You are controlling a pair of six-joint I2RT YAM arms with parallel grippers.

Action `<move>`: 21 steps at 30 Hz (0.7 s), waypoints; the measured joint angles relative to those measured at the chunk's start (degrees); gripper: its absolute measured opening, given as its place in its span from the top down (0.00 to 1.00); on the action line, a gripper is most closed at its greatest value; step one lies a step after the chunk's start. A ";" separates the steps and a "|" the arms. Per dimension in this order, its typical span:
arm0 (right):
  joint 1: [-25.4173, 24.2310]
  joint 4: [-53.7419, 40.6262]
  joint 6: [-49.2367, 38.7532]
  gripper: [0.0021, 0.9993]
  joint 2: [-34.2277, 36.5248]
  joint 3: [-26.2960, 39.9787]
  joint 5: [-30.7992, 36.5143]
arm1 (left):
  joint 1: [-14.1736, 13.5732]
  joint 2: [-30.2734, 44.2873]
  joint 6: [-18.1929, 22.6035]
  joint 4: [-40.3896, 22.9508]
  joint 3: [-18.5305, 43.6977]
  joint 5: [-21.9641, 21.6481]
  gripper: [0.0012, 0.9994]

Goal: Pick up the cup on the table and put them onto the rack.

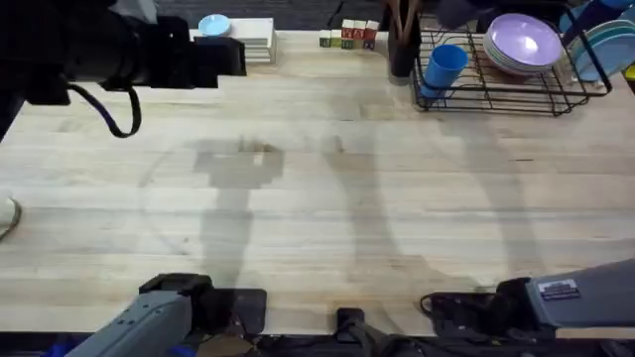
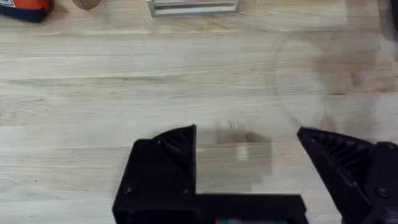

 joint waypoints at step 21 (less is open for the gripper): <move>-4.58 -4.56 0.00 0.97 6.96 0.22 -0.02 | 0.00 0.00 -0.02 0.00 0.00 0.00 0.01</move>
